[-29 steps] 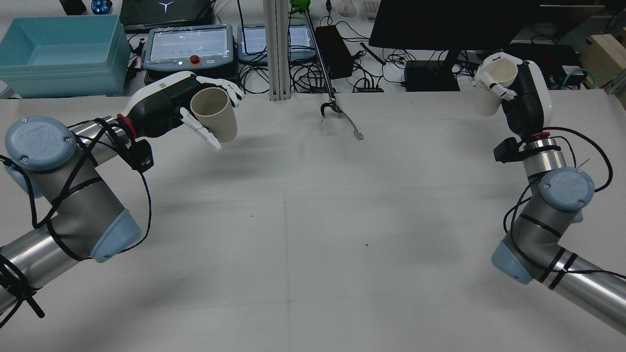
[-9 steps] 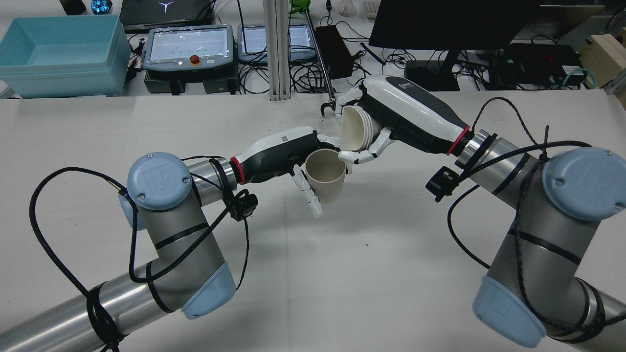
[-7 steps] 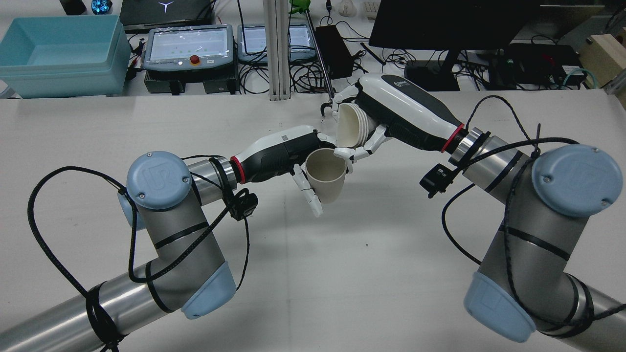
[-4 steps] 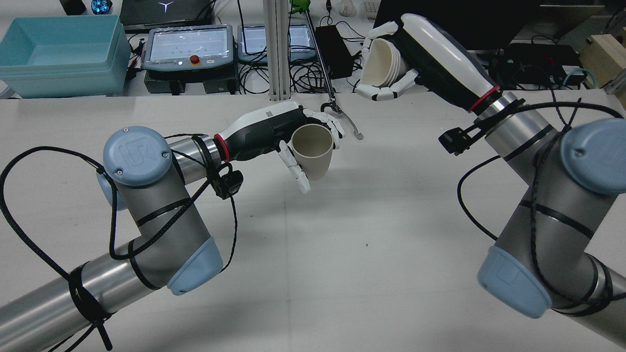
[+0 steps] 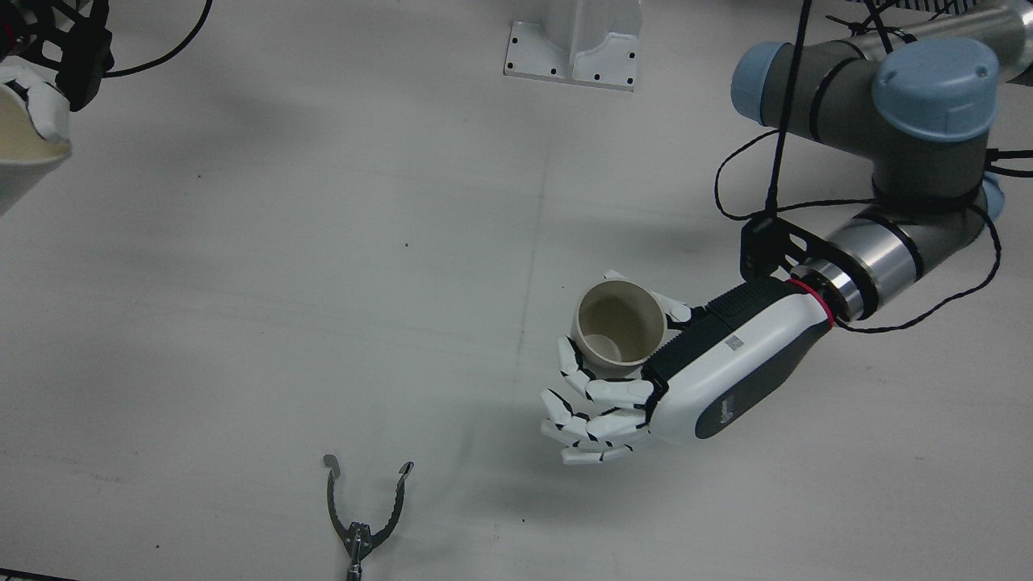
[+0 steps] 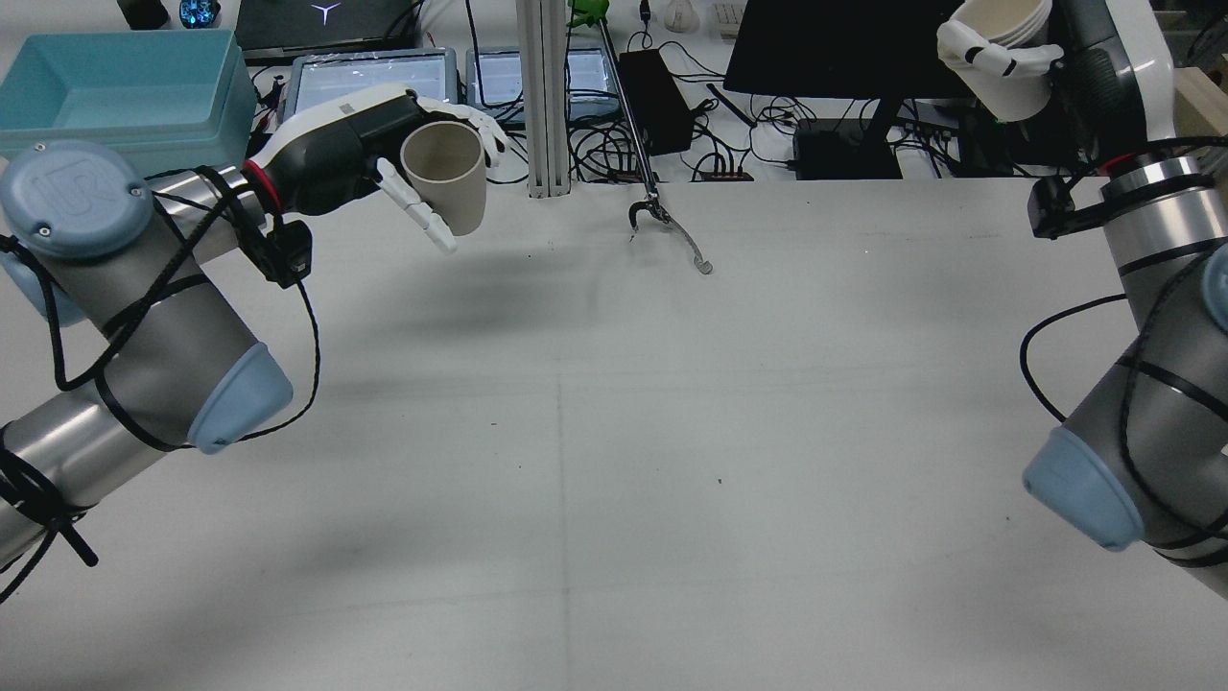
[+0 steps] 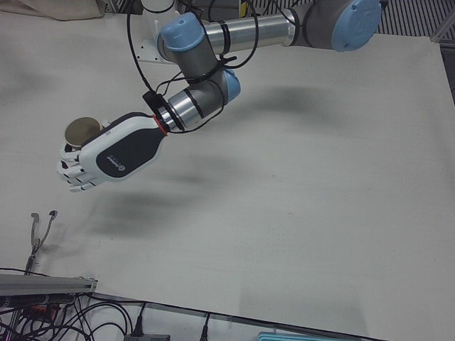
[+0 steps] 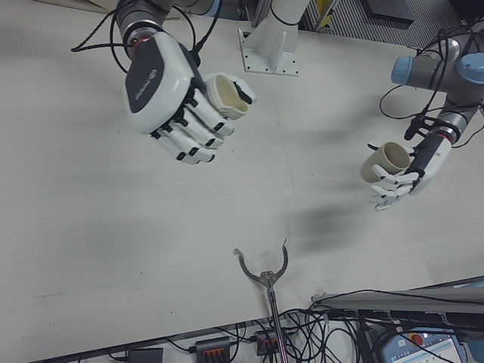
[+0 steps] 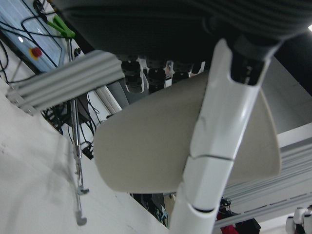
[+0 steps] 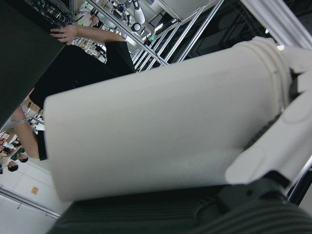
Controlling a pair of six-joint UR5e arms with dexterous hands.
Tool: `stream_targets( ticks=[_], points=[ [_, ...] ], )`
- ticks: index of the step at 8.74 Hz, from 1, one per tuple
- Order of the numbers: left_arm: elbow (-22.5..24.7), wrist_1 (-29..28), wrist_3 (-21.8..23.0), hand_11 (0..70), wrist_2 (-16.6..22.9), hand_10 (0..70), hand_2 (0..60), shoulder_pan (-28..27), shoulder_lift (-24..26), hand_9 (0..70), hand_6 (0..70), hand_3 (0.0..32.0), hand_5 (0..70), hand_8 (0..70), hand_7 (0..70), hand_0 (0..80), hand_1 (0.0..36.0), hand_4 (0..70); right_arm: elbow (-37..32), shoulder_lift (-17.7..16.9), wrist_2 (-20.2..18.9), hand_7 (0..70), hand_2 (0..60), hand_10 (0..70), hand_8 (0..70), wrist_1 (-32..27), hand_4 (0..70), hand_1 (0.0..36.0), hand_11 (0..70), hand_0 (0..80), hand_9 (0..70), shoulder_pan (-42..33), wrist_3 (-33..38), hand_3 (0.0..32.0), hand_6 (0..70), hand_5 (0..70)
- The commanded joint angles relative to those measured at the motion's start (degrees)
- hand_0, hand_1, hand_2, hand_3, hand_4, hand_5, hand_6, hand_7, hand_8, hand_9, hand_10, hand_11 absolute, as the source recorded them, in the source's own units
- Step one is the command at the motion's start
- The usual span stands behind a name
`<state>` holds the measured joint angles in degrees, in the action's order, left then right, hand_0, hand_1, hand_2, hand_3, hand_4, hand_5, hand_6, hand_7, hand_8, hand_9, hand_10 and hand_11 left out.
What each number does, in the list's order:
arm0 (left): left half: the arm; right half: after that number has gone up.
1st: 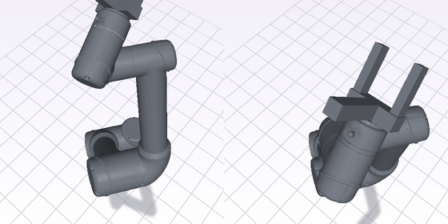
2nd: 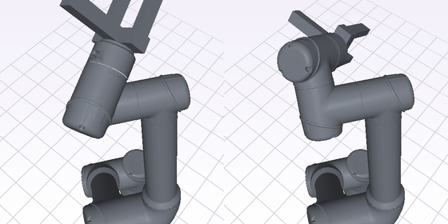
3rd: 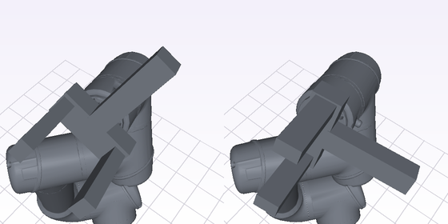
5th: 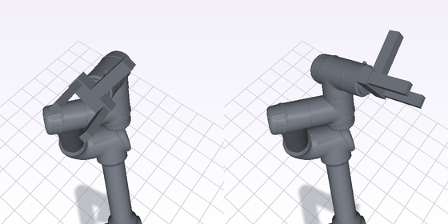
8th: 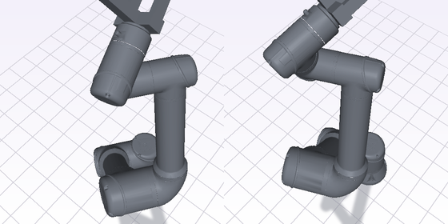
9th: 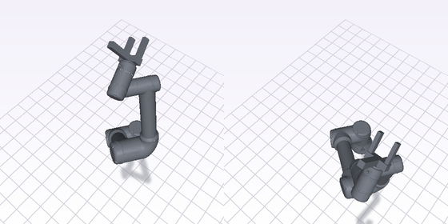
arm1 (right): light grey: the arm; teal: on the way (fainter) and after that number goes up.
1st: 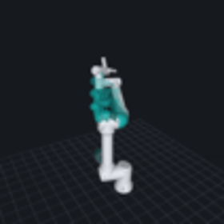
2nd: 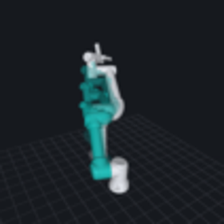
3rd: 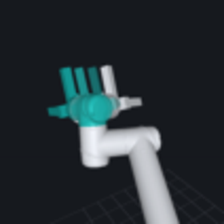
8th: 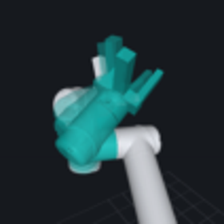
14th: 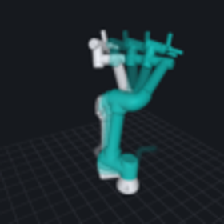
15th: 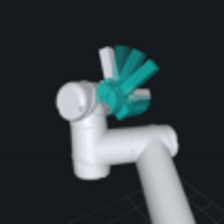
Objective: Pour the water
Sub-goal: 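Withdraw both arms outward still holding their cups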
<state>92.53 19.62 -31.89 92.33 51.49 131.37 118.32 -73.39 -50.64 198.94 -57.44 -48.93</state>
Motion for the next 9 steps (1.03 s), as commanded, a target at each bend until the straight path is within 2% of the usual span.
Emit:
stream_targets(
  ticks=[1, 2, 3, 4, 6, 8, 9],
  points=[
    [-0.4, -3.4, 5.2, 14.1, -1.3, 8.0, 0.0, 9.7, -13.8, 25.2, 18.1, 0.0, 37.2, 15.4, 39.2, 80.0, 28.9, 45.5, -11.8, -1.6, 6.8, 68.7, 60.0, 40.8, 40.0, -2.9, 70.0, 28.9, 57.5, 46.2, 51.4, -2.2, 16.7, 0.0, 64.8, 63.9],
    [-0.6, -5.6, 5.4, 14.0, -1.9, 7.9, 0.0, 13.0, -20.1, 24.7, 17.9, 0.0, 37.2, 15.1, 38.3, 80.0, 29.4, 45.2, -15.5, -1.7, 7.4, 65.5, 60.0, 41.0, 39.1, -2.9, 70.0, 28.8, 57.8, 46.1, 50.2, -2.1, 21.3, 0.0, 62.9, 61.1],
    [-1.0, -7.4, 5.4, 14.1, -2.4, 7.9, 0.0, 14.5, -24.8, 24.5, 18.0, 0.0, 37.7, 15.0, 38.2, 80.0, 30.2, 45.4, -18.2, -1.7, 7.4, 62.5, 60.0, 41.8, 40.1, -3.2, 70.0, 28.2, 59.1, 45.7, 51.3, -2.1, 22.6, 0.0, 61.2, 57.6],
    [-2.3, -9.8, 5.4, 14.2, -2.6, 7.9, 0.0, 14.6, -28.2, 24.3, 18.0, 0.0, 37.8, 15.0, 37.8, 80.0, 30.5, 44.9, -21.3, -1.6, 7.5, 58.2, 60.0, 42.7, 40.3, -4.7, 66.7, 27.1, 60.3, 45.6, 51.3, -1.5, 23.9, 0.0, 59.0, 54.3],
    [-9.9, -19.7, 6.7, 13.8, -6.4, 7.9, 0.0, 14.4, -35.4, 24.3, 17.2, 0.0, 36.0, 14.8, 37.2, 80.0, 28.1, 43.3, -23.8, -1.8, 7.9, 56.0, 60.0, 41.1, 38.5, -6.7, 65.1, 26.2, 58.1, 45.3, 48.8, -0.1, 25.1, 0.0, 57.8, 53.4],
    [-18.5, -26.2, 6.7, 14.0, -6.6, 7.9, 0.0, 14.3, -35.8, 24.0, 17.1, 0.0, 36.4, 14.6, 36.9, 80.0, 28.7, 43.2, -23.9, -3.0, 7.9, 55.2, 60.0, 41.3, 38.3, -6.8, 62.9, 25.3, 58.3, 44.8, 48.6, 0.3, 25.1, 0.0, 57.2, 52.7],
    [-20.1, -28.0, 6.7, 14.0, -6.6, 8.0, 0.0, 14.3, -36.1, 24.0, 16.6, 0.0, 34.7, 14.6, 36.3, 80.0, 27.2, 42.0, -23.9, -3.0, 7.9, 55.5, 60.0, 41.6, 38.4, -6.8, 63.0, 25.1, 58.7, 44.7, 48.7, 0.6, 25.1, 0.0, 57.4, 53.0]
  ],
)
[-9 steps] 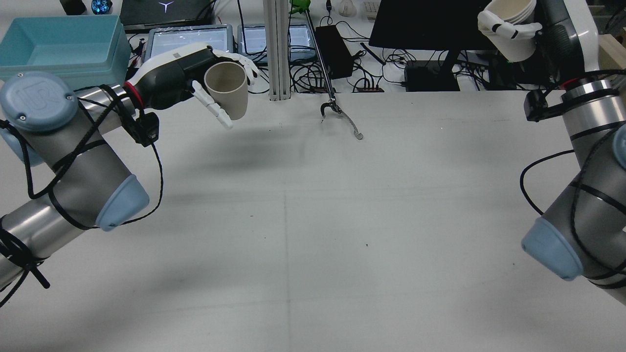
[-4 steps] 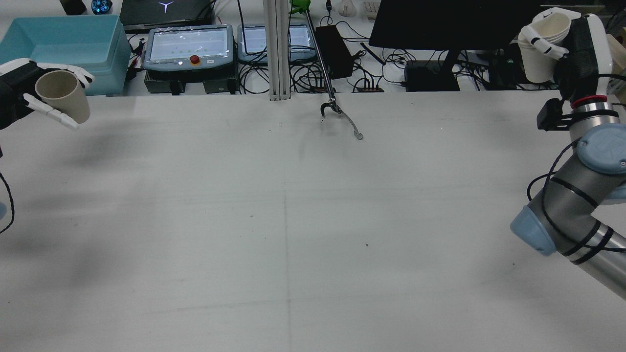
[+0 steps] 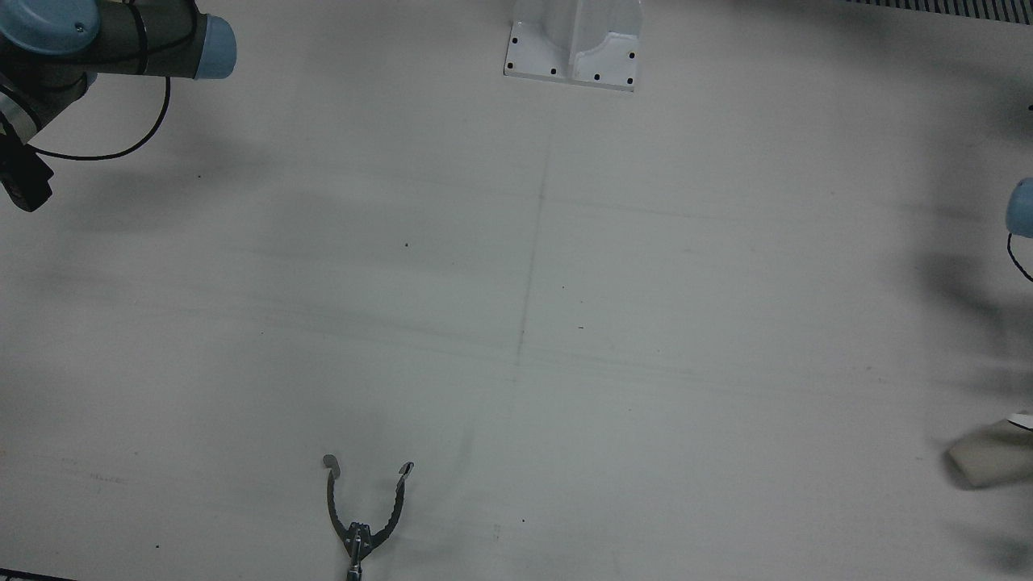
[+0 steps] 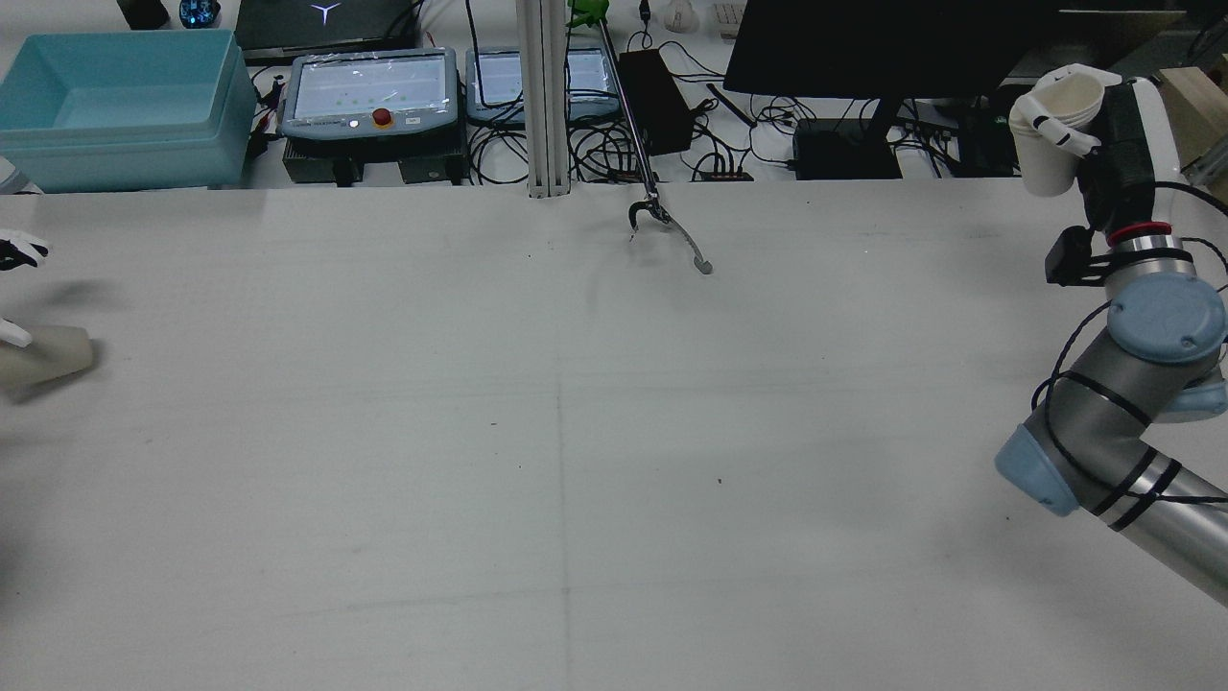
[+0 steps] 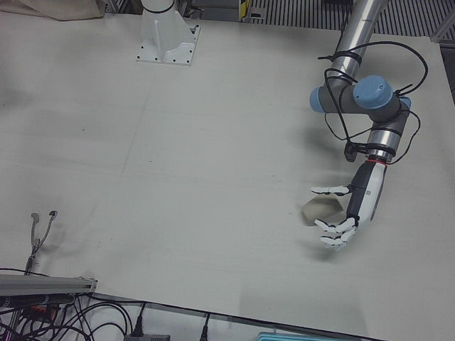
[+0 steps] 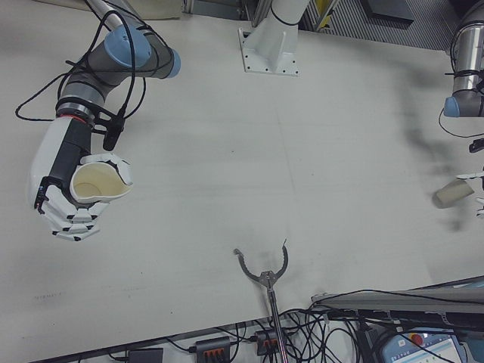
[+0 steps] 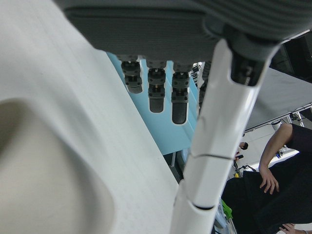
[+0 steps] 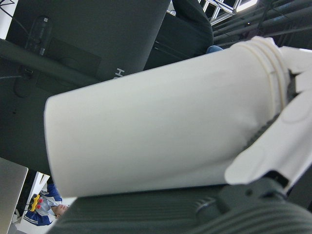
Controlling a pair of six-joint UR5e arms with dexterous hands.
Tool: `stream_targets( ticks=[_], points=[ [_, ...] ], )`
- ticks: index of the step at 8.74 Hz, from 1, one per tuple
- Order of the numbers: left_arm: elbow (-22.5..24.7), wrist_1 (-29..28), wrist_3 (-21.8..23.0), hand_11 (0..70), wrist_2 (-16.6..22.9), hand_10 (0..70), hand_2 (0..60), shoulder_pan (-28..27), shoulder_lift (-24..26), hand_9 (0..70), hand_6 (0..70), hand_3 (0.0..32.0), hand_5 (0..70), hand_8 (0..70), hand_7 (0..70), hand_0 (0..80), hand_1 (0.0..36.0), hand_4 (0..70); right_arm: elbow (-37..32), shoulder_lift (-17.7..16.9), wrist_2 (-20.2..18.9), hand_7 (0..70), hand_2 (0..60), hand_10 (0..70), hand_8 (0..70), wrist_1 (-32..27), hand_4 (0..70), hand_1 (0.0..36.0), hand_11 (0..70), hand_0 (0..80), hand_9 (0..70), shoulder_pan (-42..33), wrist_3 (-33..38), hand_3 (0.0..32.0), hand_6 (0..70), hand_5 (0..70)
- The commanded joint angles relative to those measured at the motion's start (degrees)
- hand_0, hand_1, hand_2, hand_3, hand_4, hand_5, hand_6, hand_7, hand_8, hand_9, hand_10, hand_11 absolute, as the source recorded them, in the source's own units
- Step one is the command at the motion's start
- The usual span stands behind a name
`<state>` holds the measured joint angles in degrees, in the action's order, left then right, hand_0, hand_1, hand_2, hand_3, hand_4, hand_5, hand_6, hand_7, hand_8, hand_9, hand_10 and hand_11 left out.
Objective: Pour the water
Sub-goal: 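Withdraw both arms outward still holding their cups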
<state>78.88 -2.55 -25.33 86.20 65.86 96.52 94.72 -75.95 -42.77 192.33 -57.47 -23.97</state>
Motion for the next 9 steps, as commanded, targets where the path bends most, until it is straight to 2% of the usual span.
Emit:
stream_targets(
  ticks=[1, 2, 3, 4, 5, 6, 7, 8, 9],
  points=[
    [-2.4, -4.3, 0.5, 13.3, -0.4, 7.4, 0.0, 0.6, -1.2, 23.6, 16.5, 0.0, 34.8, 14.2, 36.8, 80.0, 27.0, 44.8, -0.3, -0.5, 0.1, 55.7, 60.0, 41.5, 38.3, -0.1, 63.2, 25.1, 58.6, 45.0, 48.6, 0.6, 0.1, 0.0, 57.5, 53.0],
    [5.3, 1.4, 0.4, 13.3, -0.2, 7.5, 0.0, 1.0, -1.2, 23.8, 16.8, 0.0, 34.7, 14.3, 37.2, 80.0, 26.8, 44.5, -0.2, -0.5, 0.0, 55.4, 60.0, 41.1, 38.1, -0.1, 62.7, 24.8, 58.0, 44.9, 48.4, 0.6, 0.1, 0.0, 57.3, 52.9],
    [6.5, 1.9, 0.5, 12.1, -0.2, 7.0, 0.5, 1.9, -0.7, 23.1, 16.4, 0.0, 34.3, 13.7, 36.9, 72.1, 24.4, 43.2, -0.3, -0.9, 0.0, 54.8, 60.0, 41.2, 37.9, -0.2, 61.6, 24.3, 58.1, 44.7, 48.3, 0.6, 0.1, 0.0, 56.9, 52.3],
    [6.7, 1.2, 0.5, 8.6, -0.4, 5.3, 21.5, 1.9, -0.9, 15.7, 13.5, 0.0, 30.9, 8.4, 31.7, 50.5, 19.3, 37.3, -1.6, -2.3, 0.0, 52.0, 60.0, 40.7, 38.0, -0.7, 57.4, 20.9, 57.3, 44.1, 48.4, 1.7, 0.5, 0.0, 55.2, 48.9],
    [7.0, 0.5, 0.5, 7.3, -0.4, 4.4, 24.5, 2.0, -1.1, 10.6, 11.6, 0.0, 29.9, 4.9, 27.8, 48.5, 18.1, 34.7, -6.5, -2.3, 0.3, 48.9, 60.0, 40.4, 37.4, -4.4, 53.0, 19.4, 56.9, 43.8, 47.6, 3.8, 1.2, 0.0, 53.5, 46.7],
    [7.3, 0.0, 0.9, 6.3, -0.4, 3.7, 27.4, 2.2, -1.2, 8.4, 10.8, 0.0, 29.4, 3.3, 26.5, 47.8, 18.1, 32.8, -11.7, -1.9, 1.4, 48.1, 60.0, 40.1, 37.7, -10.2, 50.8, 19.1, 56.5, 44.1, 47.6, 6.2, 1.3, 0.0, 53.5, 45.7],
    [7.9, 0.0, 1.2, 5.9, -0.3, 3.4, 26.8, 2.3, -1.6, 7.5, 10.4, 0.0, 29.4, 2.6, 25.8, 47.9, 18.1, 32.9, -15.0, -1.7, 1.6, 50.5, 60.0, 40.2, 39.2, -14.8, 52.6, 19.7, 56.6, 45.1, 48.9, 7.2, 1.2, 0.0, 56.1, 47.6],
    [8.7, 0.0, 1.2, 5.8, -0.2, 3.3, 25.7, 2.3, -2.0, 7.2, 10.3, 0.0, 29.6, 2.4, 25.7, 48.6, 18.3, 33.5, -15.0, -1.8, 1.6, 51.7, 60.0, 39.9, 40.0, -15.9, 53.1, 19.6, 56.3, 45.6, 49.7, 7.2, 1.4, 0.0, 57.6, 48.9],
    [8.9, 0.1, 1.2, 5.8, -0.4, 3.3, 25.6, 2.2, -2.0, 7.1, 10.4, 0.0, 30.0, 2.4, 26.1, 48.7, 18.4, 33.9, -14.7, -1.8, 1.5, 46.8, 52.4, 33.9, 33.7, -15.9, 43.0, 15.1, 48.6, 46.3, 43.0, 7.0, 2.1, 0.0, 51.7, 48.3]
  ],
)
